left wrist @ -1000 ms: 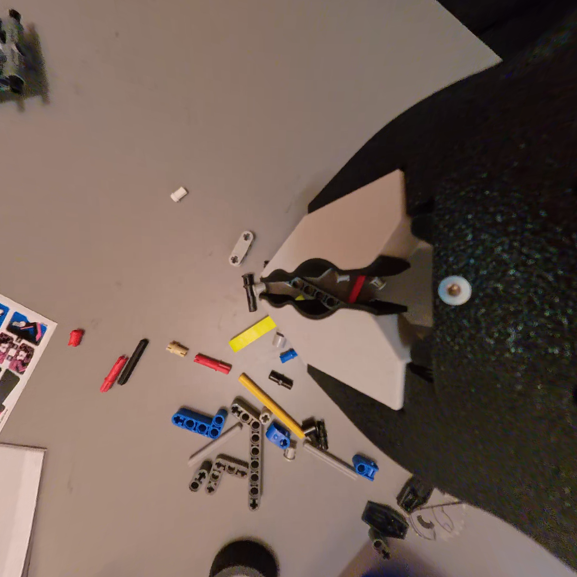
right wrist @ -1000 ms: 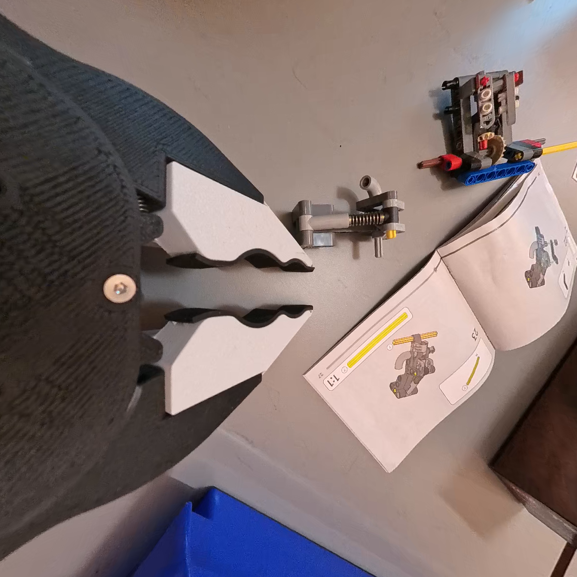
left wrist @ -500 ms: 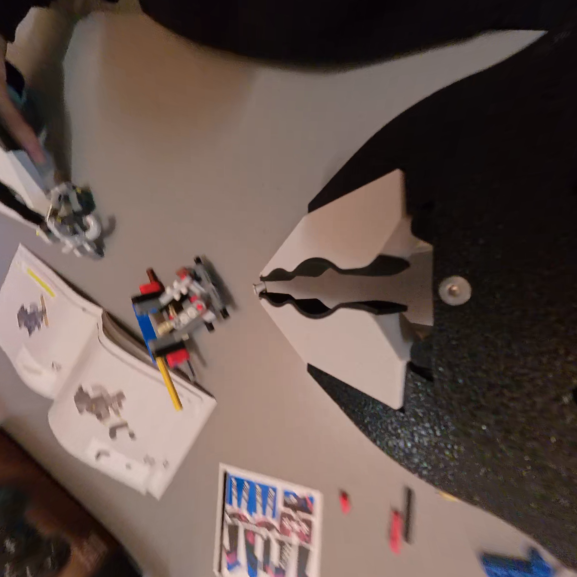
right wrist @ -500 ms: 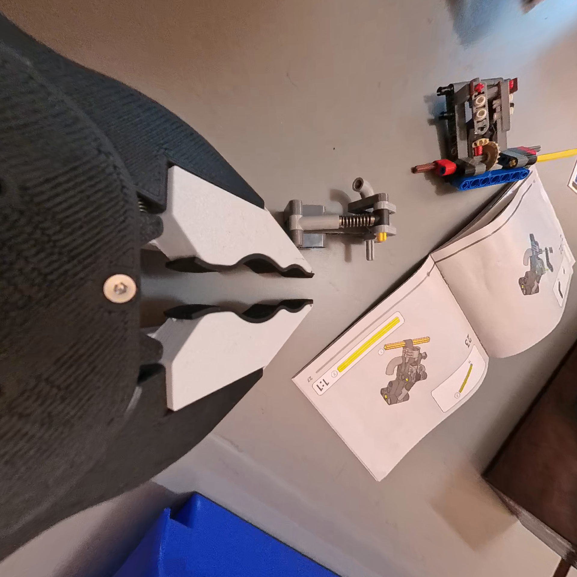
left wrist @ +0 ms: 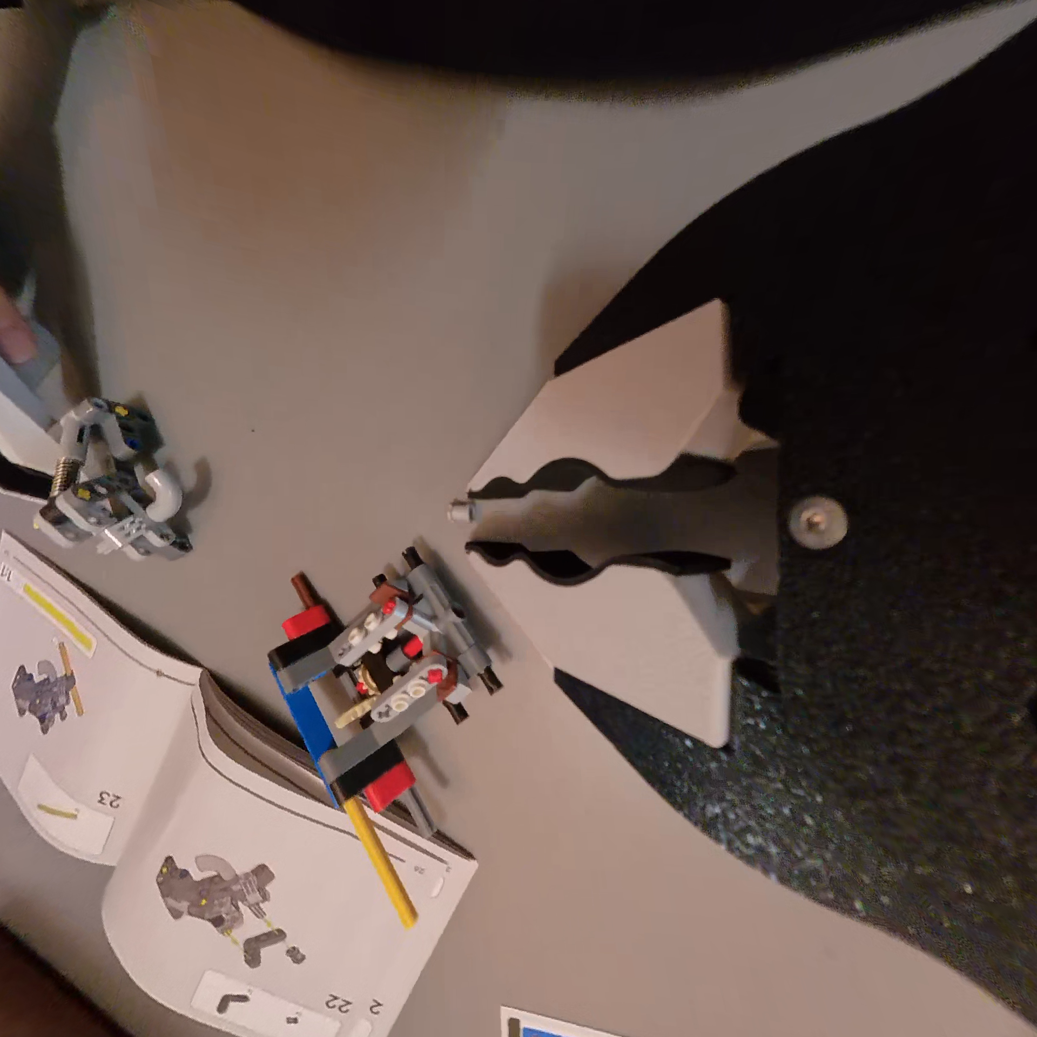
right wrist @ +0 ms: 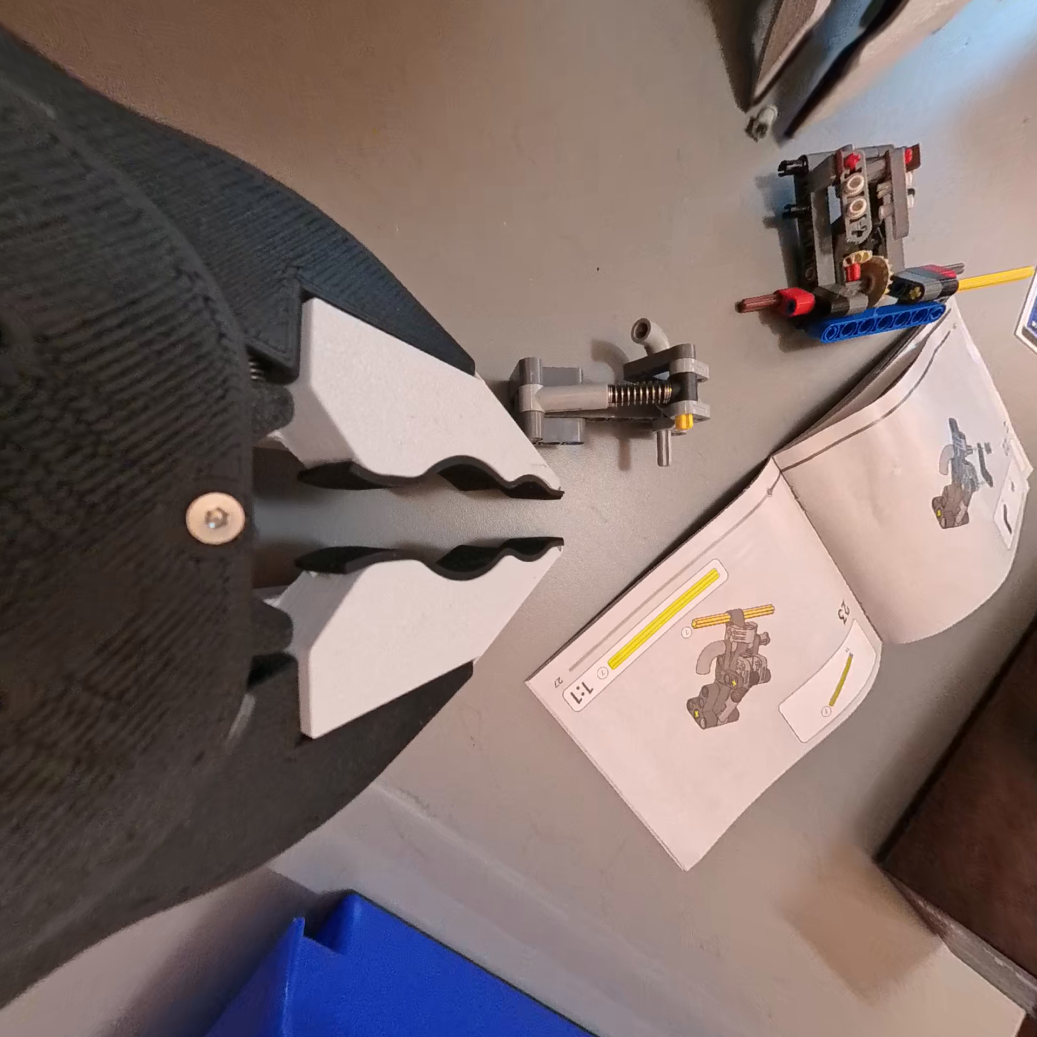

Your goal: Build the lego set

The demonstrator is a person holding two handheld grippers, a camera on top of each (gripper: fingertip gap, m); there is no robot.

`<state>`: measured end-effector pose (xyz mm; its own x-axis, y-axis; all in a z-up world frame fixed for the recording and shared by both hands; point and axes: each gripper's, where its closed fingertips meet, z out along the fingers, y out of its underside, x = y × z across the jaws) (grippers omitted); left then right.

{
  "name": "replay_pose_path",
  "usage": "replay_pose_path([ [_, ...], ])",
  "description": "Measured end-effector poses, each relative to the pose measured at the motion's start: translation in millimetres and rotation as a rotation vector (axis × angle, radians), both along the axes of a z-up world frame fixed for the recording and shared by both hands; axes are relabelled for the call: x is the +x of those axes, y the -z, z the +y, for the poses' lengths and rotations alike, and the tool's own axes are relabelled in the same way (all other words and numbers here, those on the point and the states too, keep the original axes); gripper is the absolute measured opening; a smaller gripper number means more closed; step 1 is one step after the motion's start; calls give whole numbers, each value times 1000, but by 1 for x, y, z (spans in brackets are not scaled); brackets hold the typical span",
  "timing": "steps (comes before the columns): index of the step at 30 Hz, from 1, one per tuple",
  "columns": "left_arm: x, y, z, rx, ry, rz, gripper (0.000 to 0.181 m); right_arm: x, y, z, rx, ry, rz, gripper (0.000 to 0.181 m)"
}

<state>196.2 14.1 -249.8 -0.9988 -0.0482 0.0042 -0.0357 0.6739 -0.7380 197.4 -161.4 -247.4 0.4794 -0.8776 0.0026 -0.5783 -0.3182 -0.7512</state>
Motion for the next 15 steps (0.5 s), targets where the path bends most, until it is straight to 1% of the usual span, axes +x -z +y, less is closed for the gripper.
replay_pose_path([
  [1, 0, -3, 1, -13, -11, 12, 17, 0, 0, 0, -2, 0, -1, 12],
  [4, 2, -17, 7, -79, -51, 20, 17, 0, 0, 0, -8, 0, -4, 12],
  [6, 10, -28, 18, -127, -111, 9, 16, 0, 0, 0, -7, 0, -4, 12],
  [8, 25, -41, 37, -169, -196, -15, 13, 0, 0, 0, -7, 0, -4, 12],
  [10, 43, -52, 63, -197, -293, -27, 11, 0, 0, 0, -8, 0, -4, 12],
  [12, 60, -57, 97, -187, -390, -38, 9, 0, 0, 0, -8, 0, -5, 12],
  [15, 89, -58, 163, -101, -575, -101, 8, 0, 0, 0, -8, 0, -4, 12],
])
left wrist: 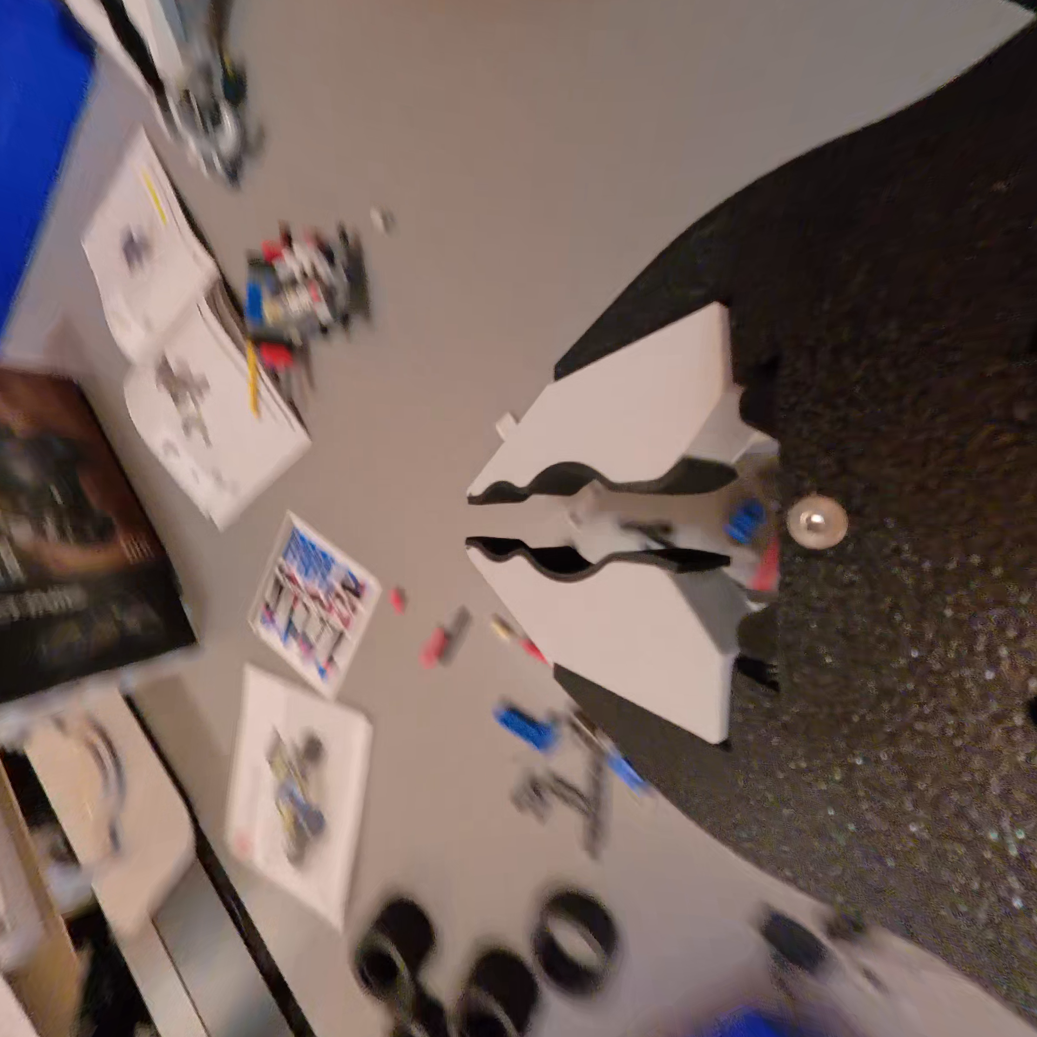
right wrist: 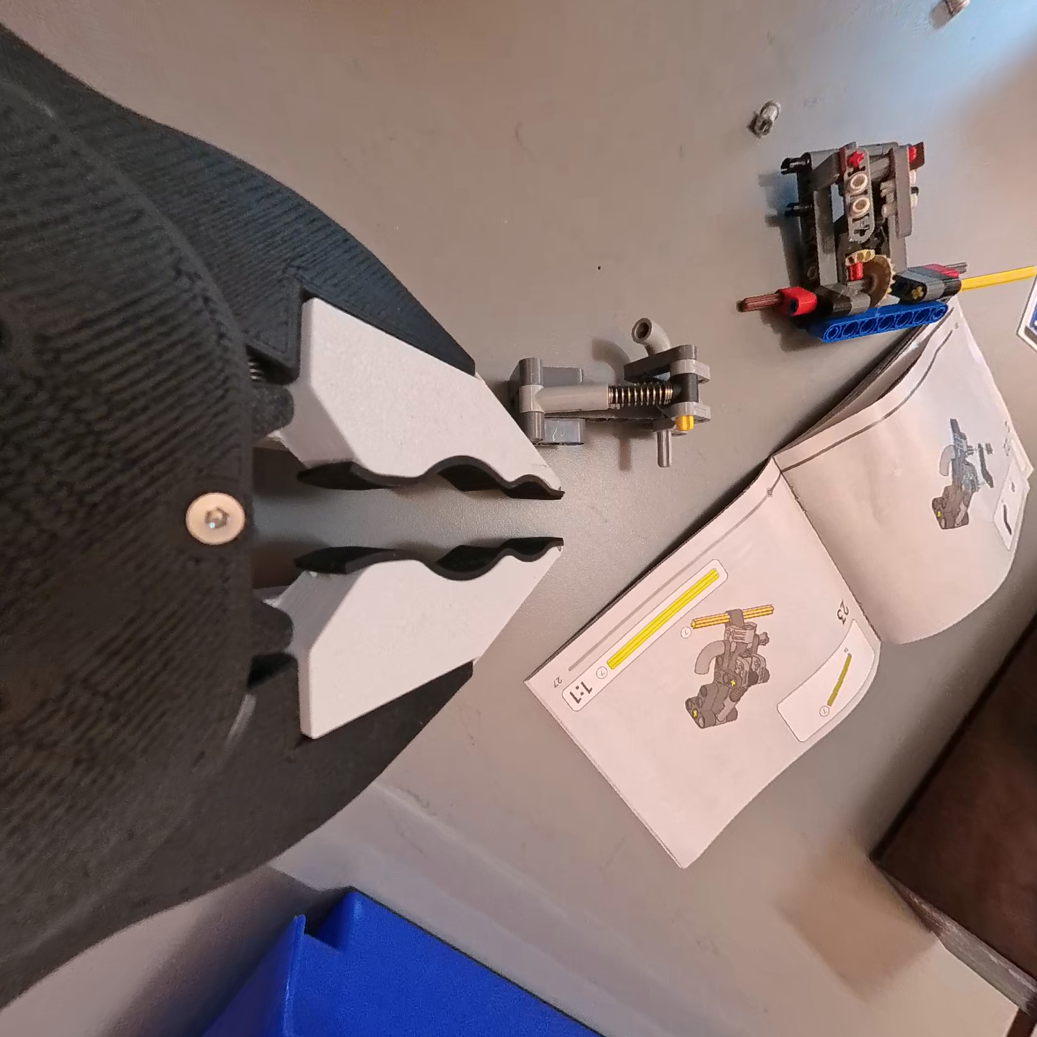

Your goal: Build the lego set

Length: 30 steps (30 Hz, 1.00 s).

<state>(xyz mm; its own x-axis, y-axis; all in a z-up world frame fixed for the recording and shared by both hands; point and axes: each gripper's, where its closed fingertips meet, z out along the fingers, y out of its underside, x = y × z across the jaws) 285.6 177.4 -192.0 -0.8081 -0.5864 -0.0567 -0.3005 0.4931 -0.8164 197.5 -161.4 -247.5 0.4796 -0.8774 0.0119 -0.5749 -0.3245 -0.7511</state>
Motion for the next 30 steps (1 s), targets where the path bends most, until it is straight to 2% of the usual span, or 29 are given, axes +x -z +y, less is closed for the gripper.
replay_pose_path([
  [4, 28, -2, 115, 171, -333, -12, 8, 0, 0, 0, 4, 0, 2, 12],
  [7, 32, -5, 204, 232, -617, 23, 8, 0, 0, 0, 7, 0, 4, 12],
  [9, 28, -3, 242, 220, -724, 59, 7, 0, 0, 0, 11, 0, 6, 12],
  [11, 23, 2, 259, 178, -768, 101, 7, 0, 0, 0, 11, 0, 6, 12],
  [14, 19, 13, 259, 140, -754, 138, 7, 0, 0, 0, 10, 0, 5, 12],
  [17, 22, 23, 242, 152, -692, 143, 7, 0, 0, 0, 7, 0, 4, 12],
  [22, 34, 32, 198, 184, -542, 128, 9, 0, 0, 0, 3, 0, 2, 12],
  [30, 61, 31, 120, 224, -266, 127, 11, 0, 0, 0, 3, 0, 2, 11],
])
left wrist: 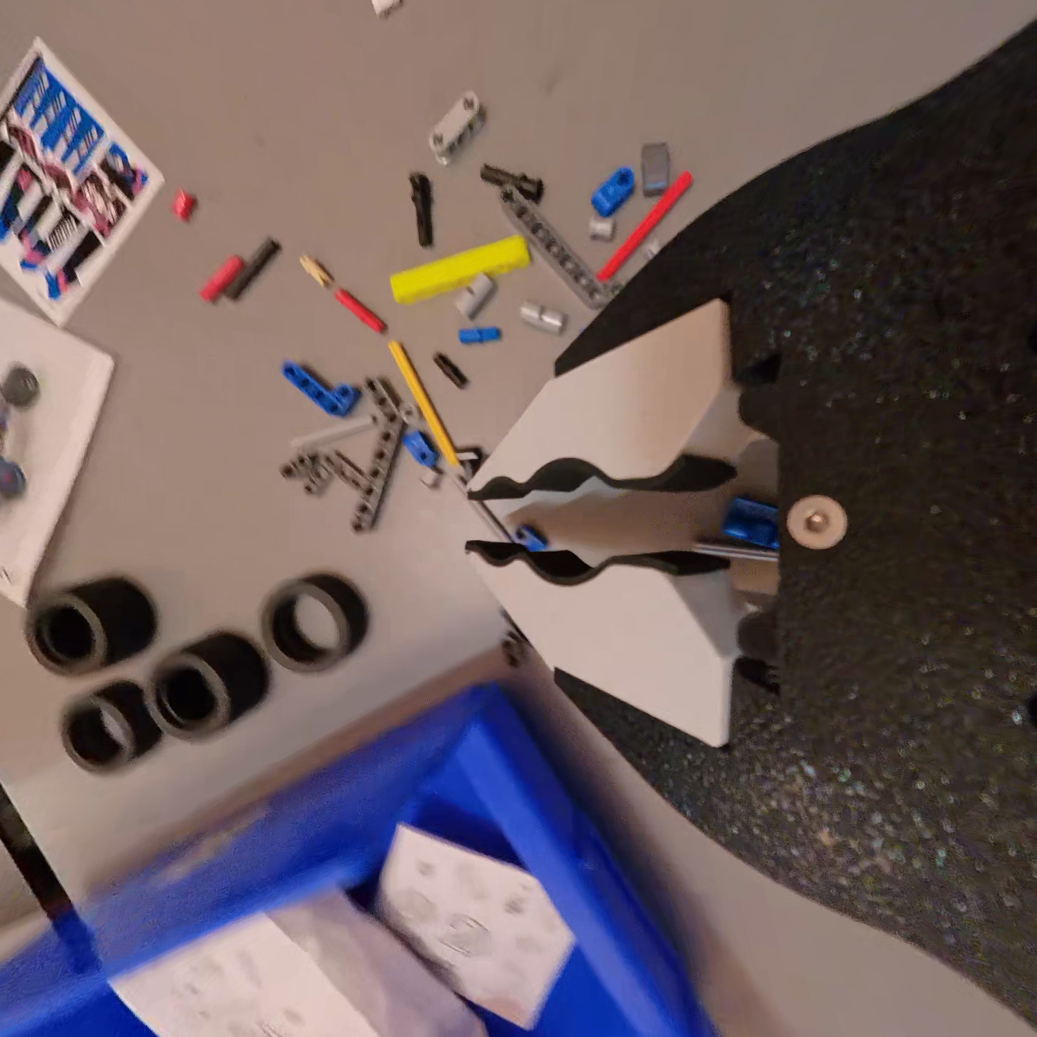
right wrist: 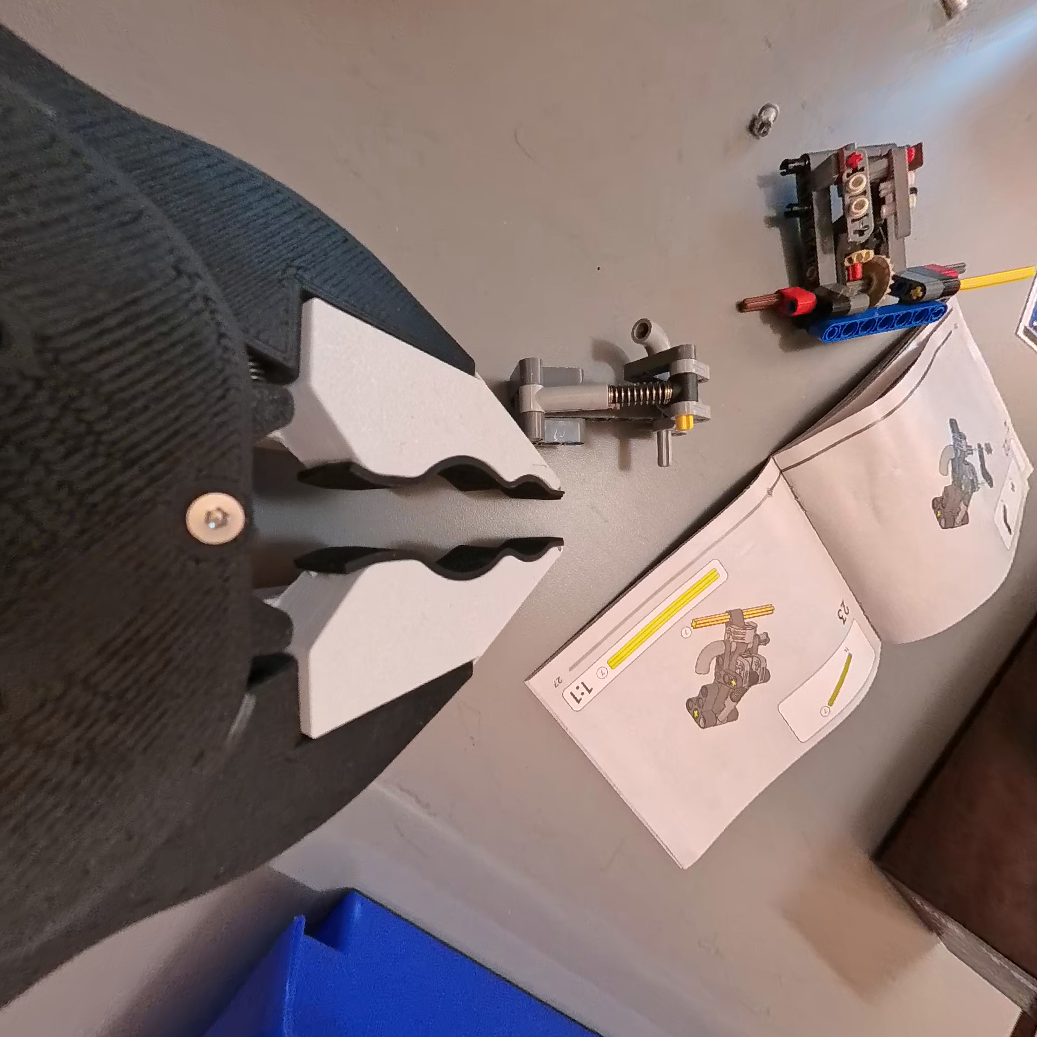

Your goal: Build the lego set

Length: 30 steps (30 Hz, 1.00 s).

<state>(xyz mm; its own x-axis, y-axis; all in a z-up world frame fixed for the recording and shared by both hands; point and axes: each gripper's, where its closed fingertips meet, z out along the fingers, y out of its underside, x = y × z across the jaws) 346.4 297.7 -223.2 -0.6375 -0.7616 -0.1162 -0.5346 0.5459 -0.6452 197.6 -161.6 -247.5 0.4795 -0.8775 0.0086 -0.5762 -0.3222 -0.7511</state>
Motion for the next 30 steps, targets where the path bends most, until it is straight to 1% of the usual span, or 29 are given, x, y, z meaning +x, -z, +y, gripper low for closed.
replay_pose_path([
  [3, 11, 3, -20, 48, 69, -1, 12, 0, 0, 0, 2, 0, 1, 11],
  [7, 28, 10, -40, 44, 119, 27, 10, 0, 0, 0, 1, 0, 1, 12],
  [10, 38, 19, -40, 99, 128, 75, 11, 0, 0, 0, 3, 0, 1, 11],
  [12, 42, 21, -43, 127, 162, 84, 10, 0, 0, 0, -5, 0, -3, 12],
  [14, 42, 27, -44, 152, 179, 128, 10, 0, 0, 0, -4, 0, -2, 12],
  [15, 41, 29, -46, 145, 185, 151, 5, 0, 0, 0, 0, 0, 0, 12],
  [17, 41, 29, -48, 125, 184, 181, 4, 0, 0, 0, 6, 1, 3, 12],
  [19, 42, 29, -46, 138, 189, 184, 5, 0, 0, 0, 5, 0, 3, 12],
  [20, 45, 26, -44, 155, 178, 166, 9, 0, 0, 0, 4, 0, 2, 12],
  [21, 50, 22, -42, 153, 157, 137, 7, 0, 0, 0, 5, 0, 3, 12],
  [22, 52, 15, -45, 117, 153, 115, 2, 0, 0, 0, 6, 0, 3, 12],
  [23, 50, 10, -52, 66, 171, 112, 3, 0, 0, 0, 5, 0, 3, 12],
  [24, 48, 8, -56, 34, 187, 124, 6, 0, 0, 0, 6, 0, 3, 12],
  [25, 46, 10, -56, 40, 192, 145, 9, 0, 0, 0, 8, 1, 4, 12],
  [28, 44, 21, -49, 132, 207, 173, 16, 0, 0, 0, 13, 2, 7, 11],
  [30, 39, 29, -49, 145, 220, 215, 19, 0, 0, 0, 8, 2, 4, 11],
])
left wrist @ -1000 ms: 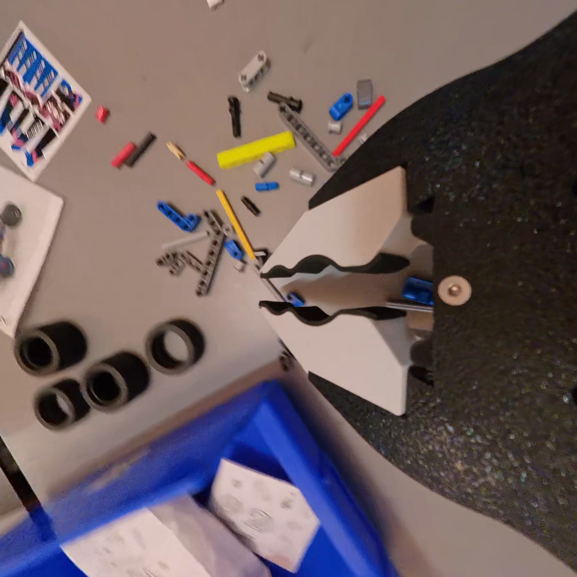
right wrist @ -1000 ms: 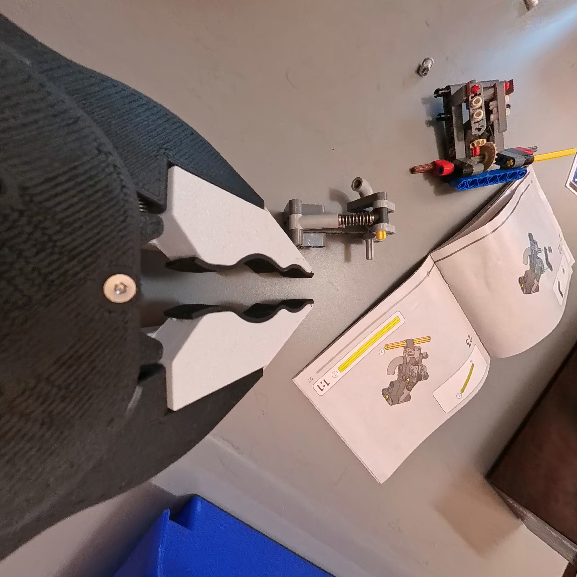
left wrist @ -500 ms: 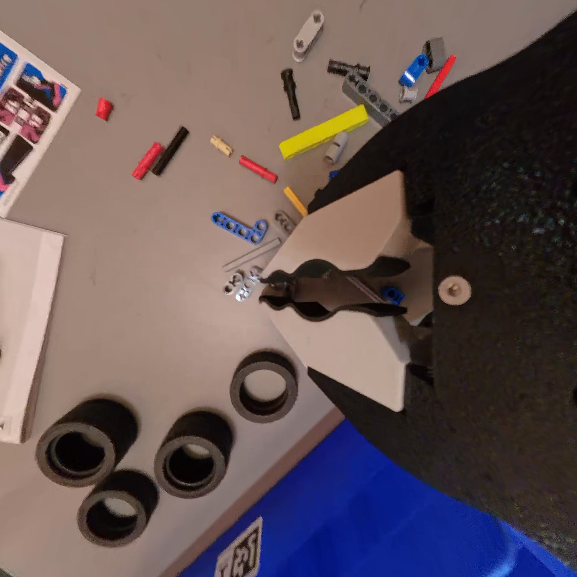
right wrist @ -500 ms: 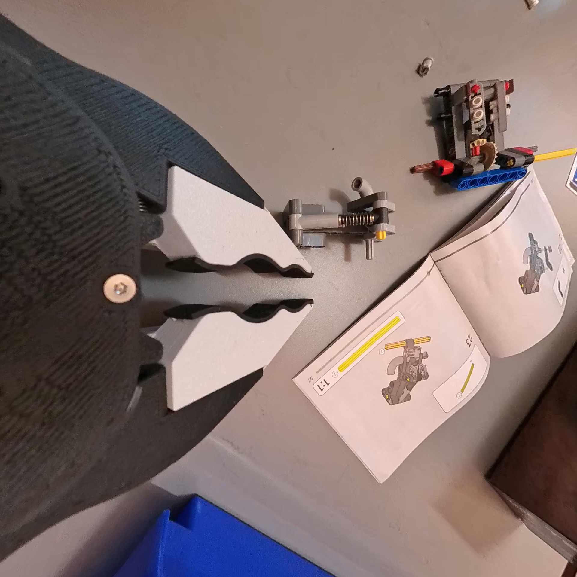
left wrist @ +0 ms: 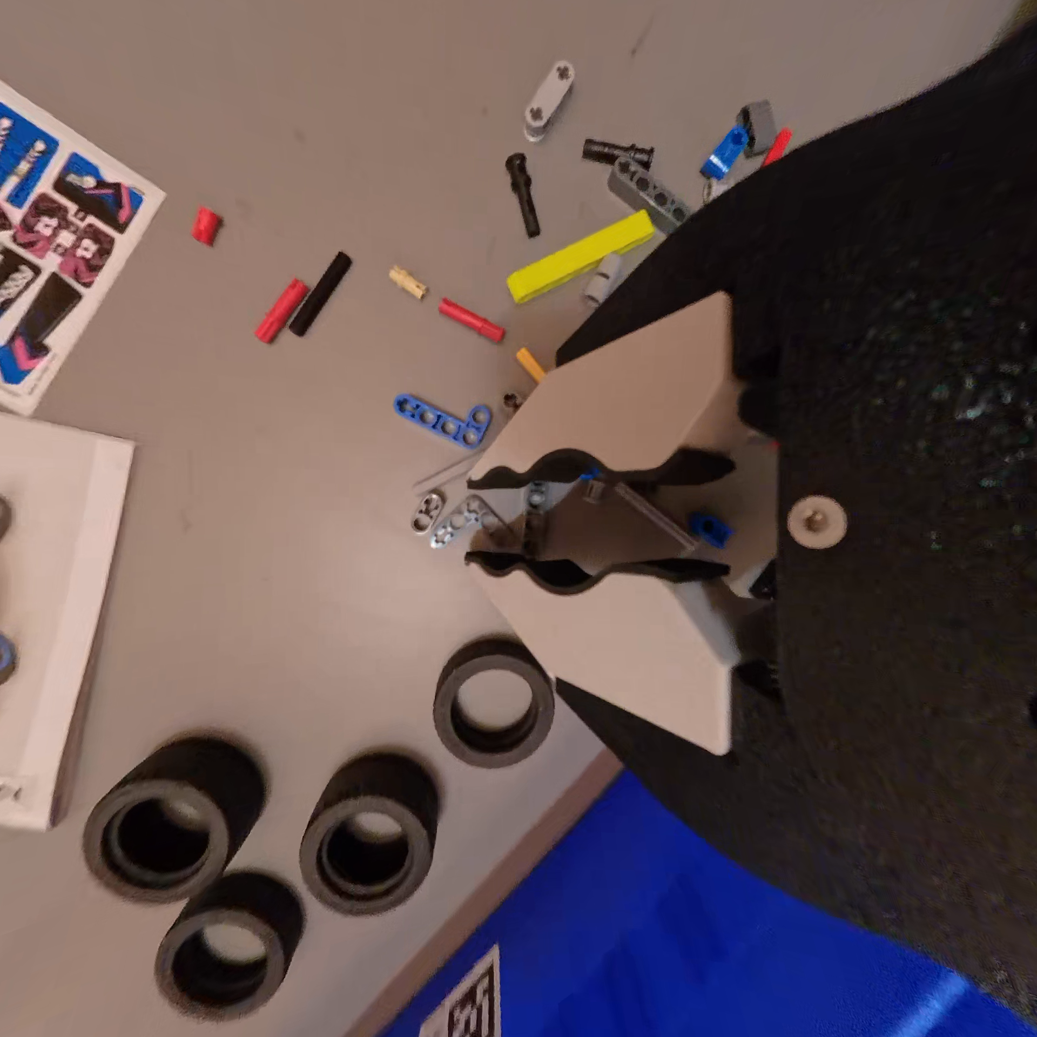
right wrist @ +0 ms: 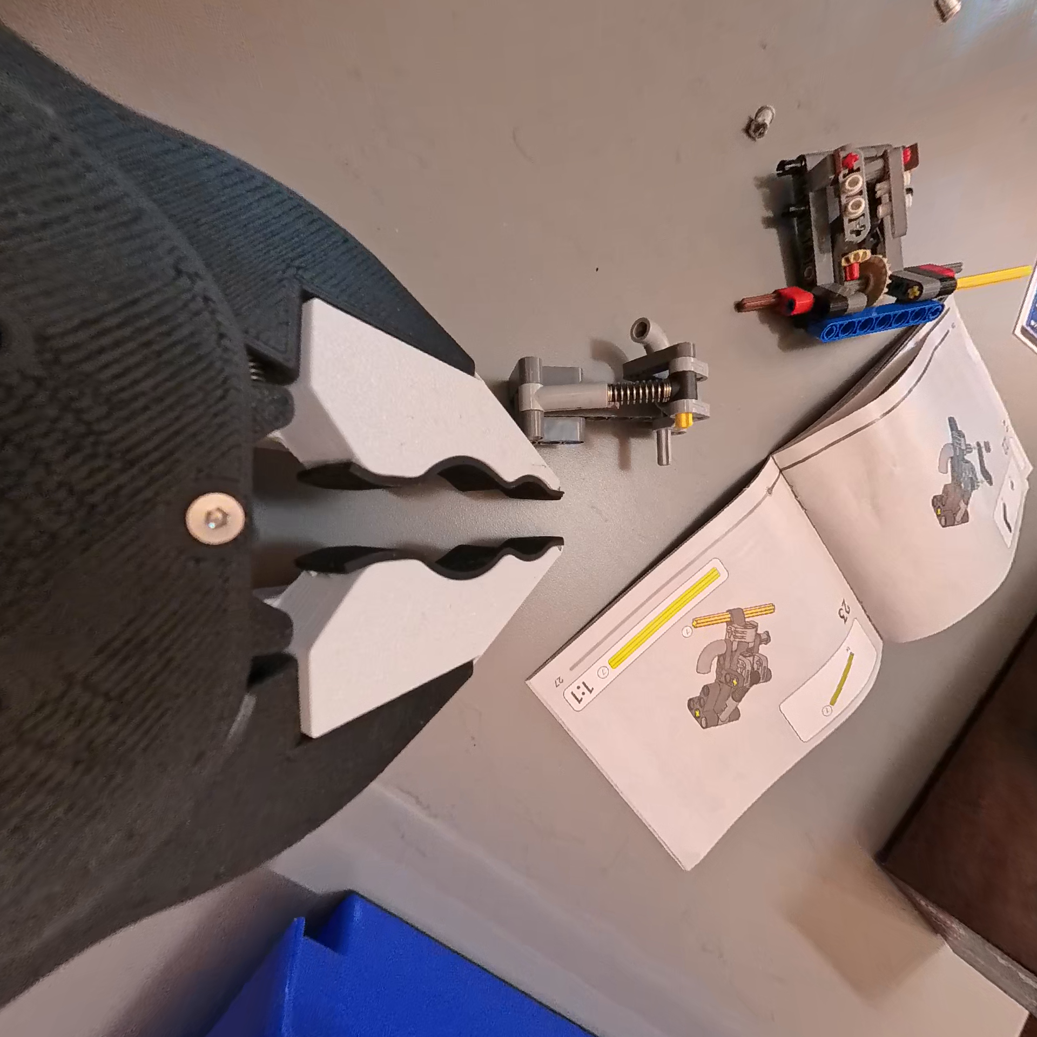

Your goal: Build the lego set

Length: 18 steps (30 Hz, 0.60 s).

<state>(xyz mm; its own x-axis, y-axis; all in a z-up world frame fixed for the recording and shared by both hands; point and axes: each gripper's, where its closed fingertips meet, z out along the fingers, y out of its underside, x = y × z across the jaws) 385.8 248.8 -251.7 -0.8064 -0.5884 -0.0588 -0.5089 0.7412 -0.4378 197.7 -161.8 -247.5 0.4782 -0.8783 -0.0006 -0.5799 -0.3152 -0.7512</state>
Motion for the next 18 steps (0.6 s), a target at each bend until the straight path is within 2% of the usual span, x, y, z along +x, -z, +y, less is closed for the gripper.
replay_pose_path([
  [3, -2, 3, -3, -30, -14, 41, 20, 0, 0, 0, -6, 0, -3, 11],
  [6, 0, 3, -2, -29, -32, 39, 8, 0, 0, 0, -1, 0, 0, 11],
  [11, 3, -1, -3, -40, -44, 1, 8, 0, 0, 0, 3, 0, 1, 11],
  [14, 3, -15, -8, -84, -49, -53, 8, 0, 0, 0, 5, 0, 2, 11],
  [18, -8, -56, -33, -180, 5, -160, 8, 0, 0, 0, 8, 2, 4, 11],
])
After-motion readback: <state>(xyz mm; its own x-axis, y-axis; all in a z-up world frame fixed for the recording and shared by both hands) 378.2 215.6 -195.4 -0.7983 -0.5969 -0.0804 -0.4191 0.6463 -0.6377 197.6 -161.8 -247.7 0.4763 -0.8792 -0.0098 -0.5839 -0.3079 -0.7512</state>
